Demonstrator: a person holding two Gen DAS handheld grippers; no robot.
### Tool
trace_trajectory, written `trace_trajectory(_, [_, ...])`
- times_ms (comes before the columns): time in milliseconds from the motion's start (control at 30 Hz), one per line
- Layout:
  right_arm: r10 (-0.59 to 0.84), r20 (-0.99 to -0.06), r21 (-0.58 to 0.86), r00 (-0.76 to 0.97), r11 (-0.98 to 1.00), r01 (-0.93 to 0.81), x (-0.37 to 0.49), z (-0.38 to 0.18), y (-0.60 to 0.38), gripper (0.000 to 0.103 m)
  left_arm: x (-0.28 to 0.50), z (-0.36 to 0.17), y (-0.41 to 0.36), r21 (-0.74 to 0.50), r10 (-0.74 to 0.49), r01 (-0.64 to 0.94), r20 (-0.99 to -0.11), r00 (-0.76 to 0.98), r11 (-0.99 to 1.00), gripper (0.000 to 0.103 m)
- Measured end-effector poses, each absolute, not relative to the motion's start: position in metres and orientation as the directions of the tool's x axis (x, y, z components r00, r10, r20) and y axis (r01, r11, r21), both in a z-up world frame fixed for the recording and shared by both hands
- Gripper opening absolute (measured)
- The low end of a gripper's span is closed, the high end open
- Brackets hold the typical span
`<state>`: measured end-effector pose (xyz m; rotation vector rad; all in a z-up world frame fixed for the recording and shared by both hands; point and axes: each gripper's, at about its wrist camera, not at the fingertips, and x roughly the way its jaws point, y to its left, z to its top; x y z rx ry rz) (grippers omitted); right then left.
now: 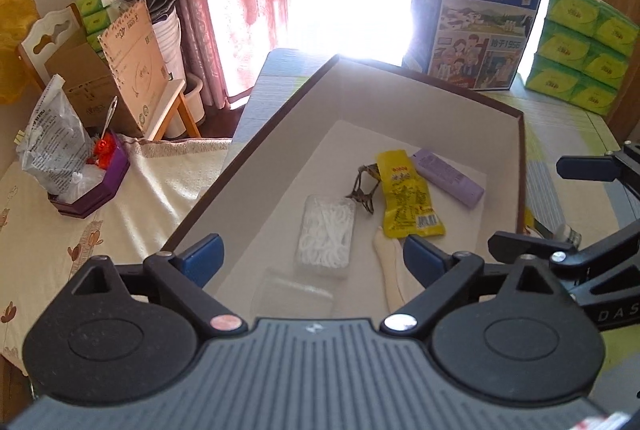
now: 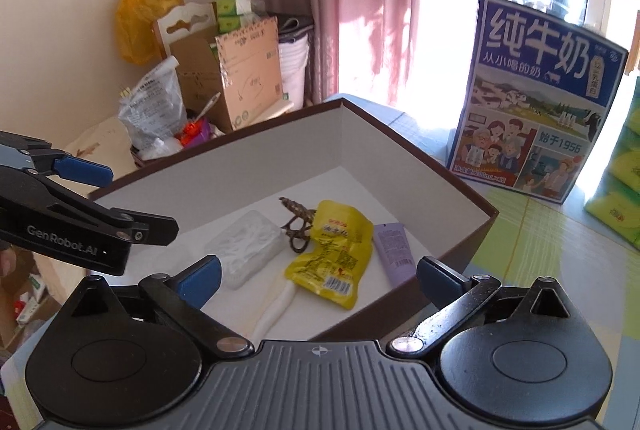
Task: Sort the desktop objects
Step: 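Carry the floss box and snack packet into the shoebox and release, then withdraw both tools from the shoebox toward the remaining items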
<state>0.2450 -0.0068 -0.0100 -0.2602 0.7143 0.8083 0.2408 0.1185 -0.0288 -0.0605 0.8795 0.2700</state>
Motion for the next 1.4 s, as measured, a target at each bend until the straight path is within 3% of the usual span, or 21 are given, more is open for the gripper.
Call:
trace_trajectory(667, [0.622, -0.637, 0.085, 0.456, 0.644, -0.76, 0.165, 0.018, -0.072, 0.101, 0.153, -0.005, 0.059, 0.084, 0.246, -0.281, -0.753, 0.61, 0.956, 0.095])
trace_trajectory(1400, [0.514, -0.775, 0.103, 0.368, 0.677, -0.728, 0.113, -0.028, -0.175, 0.101, 0.104, -0.039, -0.027, 0.051, 0.161, -0.212, -0.822, 0.546, 0.976, 0.095])
